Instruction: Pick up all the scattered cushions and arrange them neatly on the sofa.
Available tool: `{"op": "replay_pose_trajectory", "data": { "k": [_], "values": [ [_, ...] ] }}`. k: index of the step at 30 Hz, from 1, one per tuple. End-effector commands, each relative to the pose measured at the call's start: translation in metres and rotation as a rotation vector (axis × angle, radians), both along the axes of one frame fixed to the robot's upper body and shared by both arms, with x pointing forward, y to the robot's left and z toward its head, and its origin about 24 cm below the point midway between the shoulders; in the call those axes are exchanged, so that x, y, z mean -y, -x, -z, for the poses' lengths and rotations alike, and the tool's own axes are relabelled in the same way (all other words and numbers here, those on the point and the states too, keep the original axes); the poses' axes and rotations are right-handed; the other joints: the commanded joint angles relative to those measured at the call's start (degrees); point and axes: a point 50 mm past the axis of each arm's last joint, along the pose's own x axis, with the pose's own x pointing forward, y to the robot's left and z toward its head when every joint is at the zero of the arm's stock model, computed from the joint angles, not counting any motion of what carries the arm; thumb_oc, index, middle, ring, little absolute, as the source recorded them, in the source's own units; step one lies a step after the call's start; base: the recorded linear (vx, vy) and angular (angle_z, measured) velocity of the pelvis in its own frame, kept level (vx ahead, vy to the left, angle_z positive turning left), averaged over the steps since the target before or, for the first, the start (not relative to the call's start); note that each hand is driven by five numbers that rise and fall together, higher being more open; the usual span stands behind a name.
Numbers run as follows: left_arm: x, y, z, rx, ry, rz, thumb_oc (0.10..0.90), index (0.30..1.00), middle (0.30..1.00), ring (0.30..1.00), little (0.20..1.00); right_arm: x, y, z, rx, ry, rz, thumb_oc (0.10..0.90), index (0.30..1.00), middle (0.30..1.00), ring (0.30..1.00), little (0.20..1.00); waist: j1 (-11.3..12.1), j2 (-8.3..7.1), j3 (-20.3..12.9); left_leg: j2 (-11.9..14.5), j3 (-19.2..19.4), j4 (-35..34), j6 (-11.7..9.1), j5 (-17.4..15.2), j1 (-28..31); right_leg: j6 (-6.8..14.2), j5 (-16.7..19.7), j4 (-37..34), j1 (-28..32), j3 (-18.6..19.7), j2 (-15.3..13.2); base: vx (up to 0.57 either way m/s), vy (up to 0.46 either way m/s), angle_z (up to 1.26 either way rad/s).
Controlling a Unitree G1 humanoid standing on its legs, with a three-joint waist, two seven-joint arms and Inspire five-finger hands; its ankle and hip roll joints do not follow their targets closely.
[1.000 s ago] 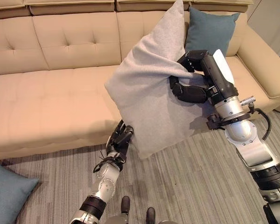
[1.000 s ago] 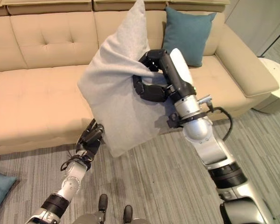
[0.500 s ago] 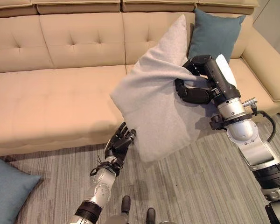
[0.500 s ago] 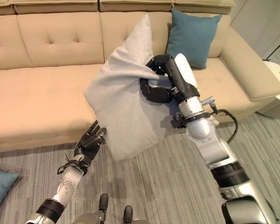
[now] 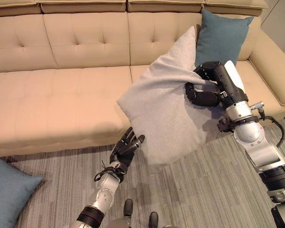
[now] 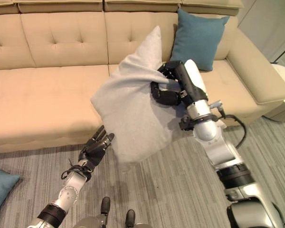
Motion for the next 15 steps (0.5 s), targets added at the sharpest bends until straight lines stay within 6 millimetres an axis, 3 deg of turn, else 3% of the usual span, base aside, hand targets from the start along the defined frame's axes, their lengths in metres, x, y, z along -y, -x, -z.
{"op": "replay_pose_trajectory", "data": {
  "k": [1, 6, 15],
  "values": [
    [0.038, -0.002, -0.014, 0.146, 0.029, 0.195, 0.800, 0.900, 0.900, 0.900, 0.900, 0.009, 0.001, -0.076, 0.362, -0.243, 0.010, 0.400, 0.300, 0.300, 0.300, 0.300, 1.17, -1.64, -16.56, 3.89, 0.86, 0.06, -5.32, -10.23, 4.00, 4.12, -2.06, 0.23, -2.49, -2.28, -2.82, 0.00, 0.000, 0.00],
    [0.059, -0.010, -0.029, 0.216, -0.001, 0.282, 0.800, 0.900, 0.900, 0.900, 0.900, -0.006, -0.003, -0.073, 0.363, -0.279, -0.031, 0.400, 0.300, 0.300, 0.300, 0.300, 0.91, -1.51, -16.16, 3.82, 0.90, 0.06, -5.25, -10.27, 3.82, 4.06, -2.01, 0.23, -2.61, -2.40, -2.86, 0.00, 0.000, 0.00],
    [0.074, -0.017, -0.046, 0.279, 0.007, 0.304, 0.800, 0.900, 0.900, 0.900, 0.900, -0.034, 0.003, -0.067, 0.405, -0.347, -0.100, 0.400, 0.300, 0.300, 0.300, 0.300, 0.83, -1.04, -16.04, 3.86, 1.03, 0.06, -5.02, -10.59, 4.44, 3.91, -2.09, 0.23, -2.20, -2.17, -2.94, 0.00, 0.000, 0.00]
  ]
}}
